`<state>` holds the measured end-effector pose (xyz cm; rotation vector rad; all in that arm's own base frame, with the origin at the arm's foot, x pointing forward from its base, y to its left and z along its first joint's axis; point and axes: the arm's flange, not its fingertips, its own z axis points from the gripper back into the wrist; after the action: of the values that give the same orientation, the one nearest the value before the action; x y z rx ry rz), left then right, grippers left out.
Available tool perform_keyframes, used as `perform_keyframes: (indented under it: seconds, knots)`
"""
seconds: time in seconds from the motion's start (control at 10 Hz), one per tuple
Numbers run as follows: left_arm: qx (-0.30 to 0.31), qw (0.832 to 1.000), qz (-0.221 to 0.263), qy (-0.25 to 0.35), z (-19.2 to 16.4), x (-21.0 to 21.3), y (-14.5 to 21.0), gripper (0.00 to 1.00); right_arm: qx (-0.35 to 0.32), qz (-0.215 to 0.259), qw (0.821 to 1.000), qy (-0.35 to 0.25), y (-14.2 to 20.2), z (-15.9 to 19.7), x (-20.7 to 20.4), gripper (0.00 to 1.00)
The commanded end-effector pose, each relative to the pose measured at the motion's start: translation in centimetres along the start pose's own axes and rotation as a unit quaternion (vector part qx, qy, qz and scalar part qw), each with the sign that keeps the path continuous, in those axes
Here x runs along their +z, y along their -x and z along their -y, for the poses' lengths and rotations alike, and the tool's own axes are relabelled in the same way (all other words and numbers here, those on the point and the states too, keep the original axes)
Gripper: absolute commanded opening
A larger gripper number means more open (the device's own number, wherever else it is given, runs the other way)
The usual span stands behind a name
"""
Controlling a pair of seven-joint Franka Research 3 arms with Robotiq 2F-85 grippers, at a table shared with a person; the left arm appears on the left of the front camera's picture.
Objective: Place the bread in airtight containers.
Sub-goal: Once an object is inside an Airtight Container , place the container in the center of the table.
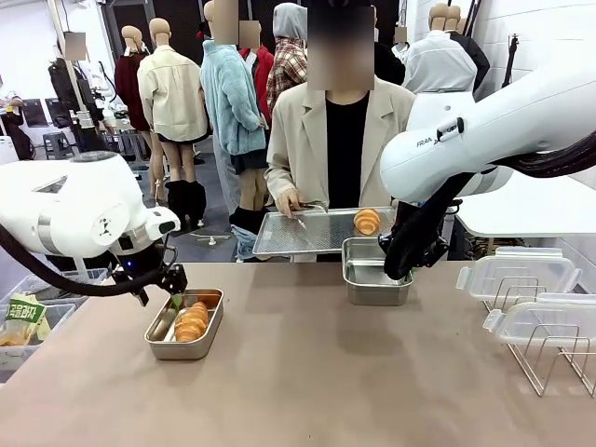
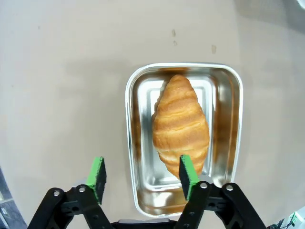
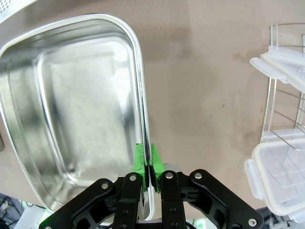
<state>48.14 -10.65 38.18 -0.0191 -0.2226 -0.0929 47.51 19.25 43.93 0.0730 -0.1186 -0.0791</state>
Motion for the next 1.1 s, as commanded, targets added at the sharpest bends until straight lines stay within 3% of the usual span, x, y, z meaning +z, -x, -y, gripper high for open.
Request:
perform_keyframes:
  seconds: [0.0,0.3,0.6,0.7,0.9,1.0]
  knots:
    - [-0.015,1.000,0.020,-0.007,-1.8,4.0,-0.3,1.00,-0.003,0.008,1.000,0.004,0.3,0.0,0.1,0.00]
    - [0.021,0.998,0.049,-0.041,-8.2,8.3,-0.4,1.00,-0.003,0.008,1.000,0.004,0.3,0.0,0.1,0.00]
    - [0.072,0.997,0.030,-0.006,-15.1,8.6,0.7,1.00,-0.003,0.008,1.000,0.004,0.3,0.0,0.1,0.00]
    - [0.083,0.996,0.036,-0.002,-16.3,8.5,0.9,1.00,-0.003,0.008,1.000,0.004,0.3,0.0,0.1,0.00]
    - [0.079,0.996,0.039,0.008,-15.2,7.2,0.1,1.00,-0.003,0.008,1.000,0.004,0.3,0.0,0.1,0.00]
    - [0.089,0.995,0.034,-0.010,-16.8,8.3,1.1,1.00,-0.003,0.008,1.000,0.004,0.3,0.0,0.1,0.00]
